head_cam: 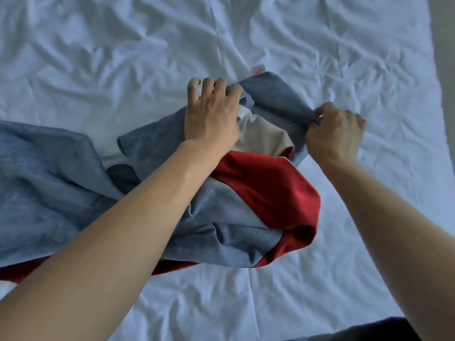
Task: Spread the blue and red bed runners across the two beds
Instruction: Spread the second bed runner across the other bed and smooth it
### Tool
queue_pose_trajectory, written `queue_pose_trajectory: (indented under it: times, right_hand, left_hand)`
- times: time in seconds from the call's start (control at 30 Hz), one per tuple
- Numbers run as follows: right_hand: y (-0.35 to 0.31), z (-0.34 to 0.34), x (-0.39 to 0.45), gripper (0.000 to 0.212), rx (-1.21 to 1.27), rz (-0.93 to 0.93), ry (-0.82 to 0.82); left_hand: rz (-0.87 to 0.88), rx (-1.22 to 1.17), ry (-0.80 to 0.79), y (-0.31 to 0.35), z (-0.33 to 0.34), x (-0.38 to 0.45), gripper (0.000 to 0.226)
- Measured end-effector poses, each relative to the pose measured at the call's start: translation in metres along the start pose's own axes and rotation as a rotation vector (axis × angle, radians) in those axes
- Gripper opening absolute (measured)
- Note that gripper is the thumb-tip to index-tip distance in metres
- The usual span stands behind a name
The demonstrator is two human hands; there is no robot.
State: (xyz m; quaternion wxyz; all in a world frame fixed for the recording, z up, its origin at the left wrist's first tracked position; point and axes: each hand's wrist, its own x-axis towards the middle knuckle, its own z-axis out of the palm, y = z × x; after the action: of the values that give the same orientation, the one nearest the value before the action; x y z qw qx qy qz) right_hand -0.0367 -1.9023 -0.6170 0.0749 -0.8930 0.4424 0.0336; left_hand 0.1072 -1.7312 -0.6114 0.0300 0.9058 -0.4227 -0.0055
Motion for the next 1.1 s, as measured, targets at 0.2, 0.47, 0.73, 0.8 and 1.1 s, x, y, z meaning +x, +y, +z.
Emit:
queue_pose_trajectory:
  times: [0.2,0.47,0.73,0.8,1.1]
  right_hand:
    - [0.023,0.000,-0.024,0.031,0.117,-0.084,0.072]
    - [0.027,0.019,-0.052,0.027,0.165,-0.335,-0.004]
    - [0.108,-0.008,-0.004,0.023,0.138,-0.048,0.150]
    - [0.132,-0.014,0.003,0.024,0.135,0.006,0.141]
    - [0.136,-0.006,-0.008,0.033,0.507,0.073,0.019]
  left_hand:
    - [0.256,-0.050,-0.062,0.062,0.008,0.007,0.059]
    - [0.274,0.033,-0.155,0.095,0.027,0.013,0.019]
    - [0.270,-0.196,0.004,0.170,0.019,0.046,0.014]
    - [0.273,-0.226,-0.075,0.187,0.023,0.052,0.013]
    - [0.149,-0.191,-0.029,0.204,0.028,0.051,0.009]
